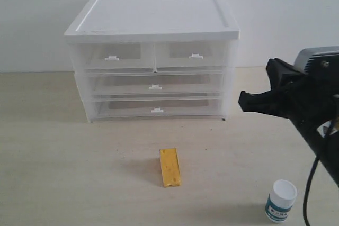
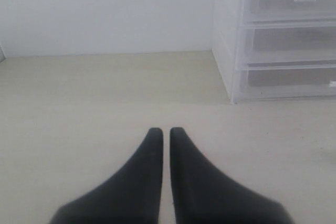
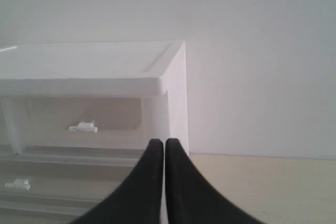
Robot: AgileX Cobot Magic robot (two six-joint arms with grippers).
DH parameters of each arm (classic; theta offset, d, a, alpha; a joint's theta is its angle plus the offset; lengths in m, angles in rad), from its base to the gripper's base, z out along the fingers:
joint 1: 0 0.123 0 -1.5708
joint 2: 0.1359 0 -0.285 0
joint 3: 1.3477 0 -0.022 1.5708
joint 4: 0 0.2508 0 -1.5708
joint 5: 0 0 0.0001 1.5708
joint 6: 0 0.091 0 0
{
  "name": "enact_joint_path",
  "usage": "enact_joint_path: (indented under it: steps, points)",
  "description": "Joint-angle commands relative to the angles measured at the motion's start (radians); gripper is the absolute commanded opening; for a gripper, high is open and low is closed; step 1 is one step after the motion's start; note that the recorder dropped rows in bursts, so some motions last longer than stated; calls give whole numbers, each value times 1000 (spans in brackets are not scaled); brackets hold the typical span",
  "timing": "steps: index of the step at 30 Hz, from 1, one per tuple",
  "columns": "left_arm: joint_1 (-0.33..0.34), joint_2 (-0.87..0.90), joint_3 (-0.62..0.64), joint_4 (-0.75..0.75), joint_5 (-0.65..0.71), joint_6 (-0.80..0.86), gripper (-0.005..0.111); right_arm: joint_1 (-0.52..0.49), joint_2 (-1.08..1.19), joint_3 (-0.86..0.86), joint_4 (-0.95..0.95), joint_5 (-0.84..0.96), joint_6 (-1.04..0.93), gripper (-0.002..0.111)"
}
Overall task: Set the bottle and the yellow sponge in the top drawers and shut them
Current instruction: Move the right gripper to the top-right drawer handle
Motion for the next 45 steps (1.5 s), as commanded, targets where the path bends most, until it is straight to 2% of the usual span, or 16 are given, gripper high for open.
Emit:
enact_joint_path:
  steps: [1, 8, 14, 30, 31, 32, 35, 37, 38, 39, 43, 45]
  points:
    - [4, -4, 4, -7, -7, 0, 4, 55, 83, -63, 60, -31, -17, 0]
    - [4, -4, 4, -7, -7, 0, 4, 136, 197, -195, 174, -31, -63, 0]
    - [4, -4, 4, -7, -7, 0, 4, 174, 274, -273, 183, -31, -95, 0]
    - [4, -4, 4, -7, -7, 0, 4, 172, 363, -369, 147, -31, -91, 1]
    - [4, -4, 4, -7, -7, 0, 4, 172, 363, -369, 147, -31, -91, 3]
    - [4, -4, 4, -7, -7, 0, 4, 172, 363, -369, 147, -31, -91, 14]
    - [4, -4, 4, -7, -7, 0, 4, 172, 372, -369, 147, -31, -78, 36]
    - [4, -4, 4, -7, -7, 0, 4, 172, 396, -386, 152, -31, -16, 62]
    - [4, -4, 4, -7, -7, 0, 4, 172, 413, -403, 152, -31, -10, 71]
    - [4, -4, 4, -7, -7, 0, 4, 172, 432, -423, 152, -31, -20, 75]
    - [4, -4, 4, -7, -7, 0, 4, 172, 464, -471, 162, -31, -82, 75]
    - [4, -4, 4, -7, -7, 0, 4, 172, 479, -508, 239, -31, -128, 75]
